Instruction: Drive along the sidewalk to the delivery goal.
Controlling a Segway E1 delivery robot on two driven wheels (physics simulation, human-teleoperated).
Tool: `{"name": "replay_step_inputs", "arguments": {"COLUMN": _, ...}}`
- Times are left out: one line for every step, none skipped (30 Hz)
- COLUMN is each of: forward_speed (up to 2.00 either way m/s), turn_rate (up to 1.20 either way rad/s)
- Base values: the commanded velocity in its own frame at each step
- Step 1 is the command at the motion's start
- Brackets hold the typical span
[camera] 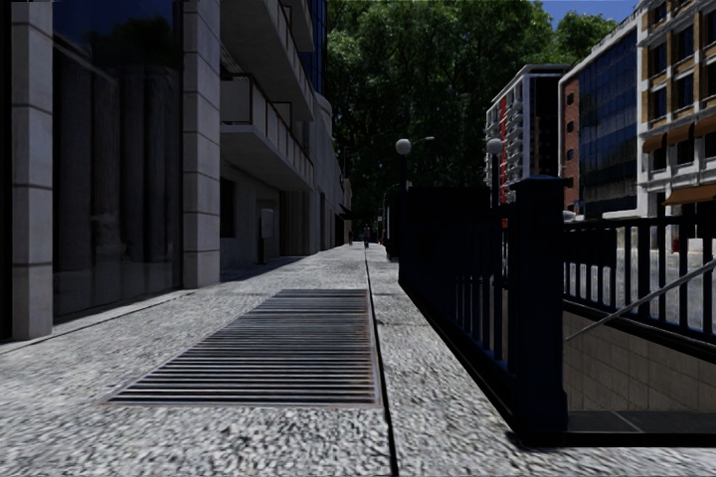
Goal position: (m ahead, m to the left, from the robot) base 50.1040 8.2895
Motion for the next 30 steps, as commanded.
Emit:
{"name": "replay_step_inputs", "arguments": {"forward_speed": 2.00, "turn_rate": 0.00}}
{"name": "replay_step_inputs", "arguments": {"forward_speed": 2.00, "turn_rate": 0.00}}
{"name": "replay_step_inputs", "arguments": {"forward_speed": 2.00, "turn_rate": 0.00}}
{"name": "replay_step_inputs", "arguments": {"forward_speed": 2.00, "turn_rate": 0.00}}
{"name": "replay_step_inputs", "arguments": {"forward_speed": 2.00, "turn_rate": 0.00}}
{"name": "replay_step_inputs", "arguments": {"forward_speed": 2.00, "turn_rate": 0.00}}
{"name": "replay_step_inputs", "arguments": {"forward_speed": 2.00, "turn_rate": 0.00}}
{"name": "replay_step_inputs", "arguments": {"forward_speed": 2.00, "turn_rate": 0.00}}
{"name": "replay_step_inputs", "arguments": {"forward_speed": 2.00, "turn_rate": 0.00}}
{"name": "replay_step_inputs", "arguments": {"forward_speed": 2.00, "turn_rate": 0.00}}
{"name": "replay_step_inputs", "arguments": {"forward_speed": 2.00, "turn_rate": 0.00}}
{"name": "replay_step_inputs", "arguments": {"forward_speed": 2.00, "turn_rate": 0.00}}
{"name": "replay_step_inputs", "arguments": {"forward_speed": 2.00, "turn_rate": 0.00}}
{"name": "replay_step_inputs", "arguments": {"forward_speed": 2.00, "turn_rate": 0.00}}
{"name": "replay_step_inputs", "arguments": {"forward_speed": 2.00, "turn_rate": 0.00}}
{"name": "replay_step_inputs", "arguments": {"forward_speed": 2.00, "turn_rate": 0.00}}
{"name": "replay_step_inputs", "arguments": {"forward_speed": 2.00, "turn_rate": 0.00}}
{"name": "replay_step_inputs", "arguments": {"forward_speed": 2.00, "turn_rate": 0.00}}
{"name": "replay_step_inputs", "arguments": {"forward_speed": 2.00, "turn_rate": 0.00}}
{"name": "replay_step_inputs", "arguments": {"forward_speed": 2.00, "turn_rate": 0.00}}
{"name": "replay_step_inputs", "arguments": {"forward_speed": 2.00, "turn_rate": 0.00}}
{"name": "replay_step_inputs", "arguments": {"forward_speed": 2.00, "turn_rate": 0.00}}
{"name": "replay_step_inputs", "arguments": {"forward_speed": 2.00, "turn_rate": 0.00}}
{"name": "replay_step_inputs", "arguments": {"forward_speed": 2.00, "turn_rate": 0.00}}
{"name": "replay_step_inputs", "arguments": {"forward_speed": 2.00, "turn_rate": 0.00}}
{"name": "replay_step_inputs", "arguments": {"forward_speed": 2.00, "turn_rate": 0.00}}
{"name": "replay_step_inputs", "arguments": {"forward_speed": 2.00, "turn_rate": 0.00}}
{"name": "replay_step_inputs", "arguments": {"forward_speed": 2.00, "turn_rate": 0.00}}
{"name": "replay_step_inputs", "arguments": {"forward_speed": 2.00, "turn_rate": 0.00}}
{"name": "replay_step_inputs", "arguments": {"forward_speed": 2.00, "turn_rate": 0.00}}
